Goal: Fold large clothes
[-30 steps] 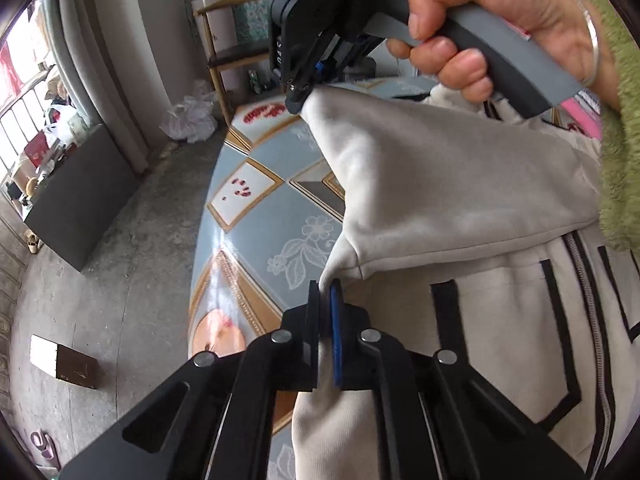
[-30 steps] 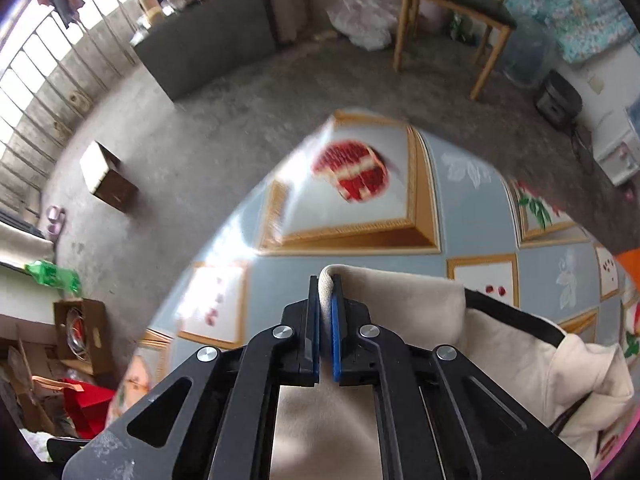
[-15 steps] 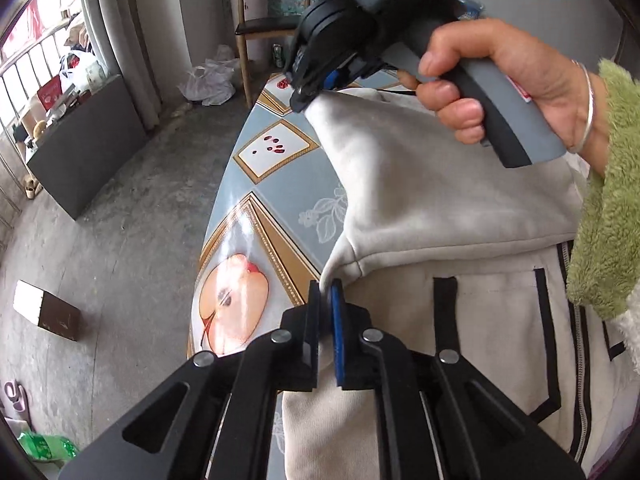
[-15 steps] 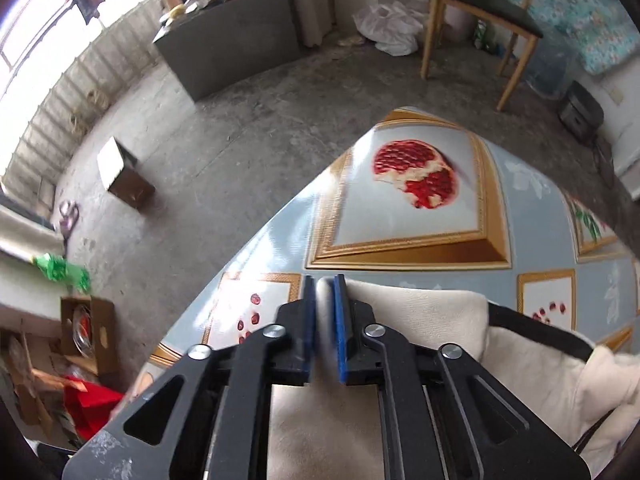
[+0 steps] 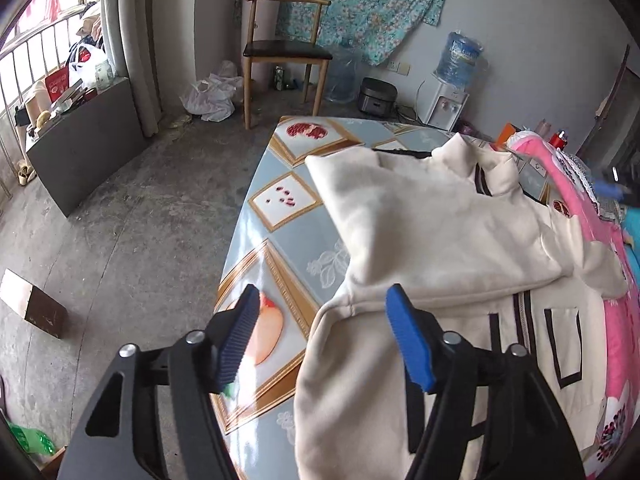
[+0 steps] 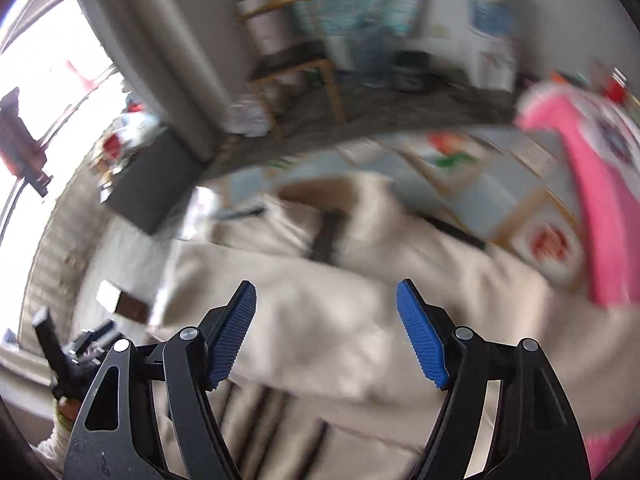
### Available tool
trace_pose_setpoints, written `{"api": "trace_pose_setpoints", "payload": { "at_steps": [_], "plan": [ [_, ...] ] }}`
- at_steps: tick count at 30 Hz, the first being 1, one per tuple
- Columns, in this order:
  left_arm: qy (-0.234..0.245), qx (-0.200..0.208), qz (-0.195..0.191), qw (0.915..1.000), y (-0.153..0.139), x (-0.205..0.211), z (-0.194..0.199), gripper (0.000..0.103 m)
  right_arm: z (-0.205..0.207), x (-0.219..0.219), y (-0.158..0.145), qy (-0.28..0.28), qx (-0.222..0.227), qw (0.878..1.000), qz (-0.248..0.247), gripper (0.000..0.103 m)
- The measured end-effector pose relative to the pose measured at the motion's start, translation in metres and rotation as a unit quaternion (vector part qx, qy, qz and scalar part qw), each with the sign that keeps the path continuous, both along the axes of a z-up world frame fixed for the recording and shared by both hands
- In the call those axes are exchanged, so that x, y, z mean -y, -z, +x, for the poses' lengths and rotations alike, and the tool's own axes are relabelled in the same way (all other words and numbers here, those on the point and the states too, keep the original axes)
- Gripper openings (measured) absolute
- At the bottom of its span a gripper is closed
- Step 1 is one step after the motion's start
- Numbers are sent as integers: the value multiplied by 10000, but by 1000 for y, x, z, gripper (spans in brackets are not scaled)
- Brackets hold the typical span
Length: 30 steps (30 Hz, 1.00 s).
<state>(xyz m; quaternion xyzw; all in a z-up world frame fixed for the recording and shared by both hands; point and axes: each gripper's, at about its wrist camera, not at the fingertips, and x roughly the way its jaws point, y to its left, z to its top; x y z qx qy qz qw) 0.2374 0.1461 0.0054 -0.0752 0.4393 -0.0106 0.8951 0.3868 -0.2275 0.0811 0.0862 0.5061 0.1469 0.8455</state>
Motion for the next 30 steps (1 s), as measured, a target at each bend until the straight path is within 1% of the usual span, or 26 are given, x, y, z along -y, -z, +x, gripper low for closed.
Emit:
{"api": "trace_pose_setpoints", "payload": {
  "at_steps": [2, 4, 5, 8, 11, 12, 13, 14, 16, 18, 20, 22, 26, 27, 29, 30],
  "plan": [
    [143, -1, -52, 9999, -2, 12, 9, 72, -20, 35, 26, 367, -324, 9988, -20, 64],
    [285, -20, -35, 9996, 0, 25, 19, 73, -33, 51, 51, 536, -576, 9968, 147, 57],
    [310, -39, 35, 9995, 4, 32, 26, 73, -38, 53, 64, 594, -659, 9959, 203, 56],
    [370, -6, 243, 9990, 16, 50, 42, 73, -42, 45, 92, 646, -773, 9947, 196, 48],
    [379, -61, 504, 9980, 30, 63, 54, 73, -40, 38, 111, 701, -777, 9945, 4, 38],
    [411, -113, 571, 9975, 35, 67, 58, 73, -39, 37, 114, 706, -739, 9947, -126, 26],
    [431, -169, 603, 9971, 39, 69, 61, 73, -38, 35, 117, 703, -700, 9948, -238, 7],
    [461, -236, 609, 9968, 43, 70, 62, 72, -39, 36, 119, 717, -637, 9948, -337, 4],
    [530, -331, 620, 9961, 46, 75, 62, 69, -46, 45, 114, 737, -477, 9960, -149, 4],
    [609, -284, 678, 9954, 45, 79, 60, 68, -57, 54, 97, 783, -132, 9968, -80, 3],
    [672, -271, 678, 9951, 44, 80, 58, 68, -68, 64, 84, 854, 83, 9963, 7, 3],
    [657, -309, 652, 9952, 46, 82, 58, 67, -71, 70, 88, 900, 49, 9959, 44, 3],
    [679, -409, 725, 9942, 52, 88, 60, 67, -68, 67, 120, 1037, -343, 9939, -175, 3],
    [710, -412, 731, 9939, 52, 88, 58, 67, -69, 67, 124, 1062, -372, 9935, -189, 4],
    [769, -408, 693, 9938, 47, 86, 54, 67, -73, 67, 122, 1109, -359, 9930, -181, 4],
    [787, -380, 655, 9940, 43, 85, 53, 67, -74, 67, 116, 1120, -340, 9929, -195, 7]
  ]
}}
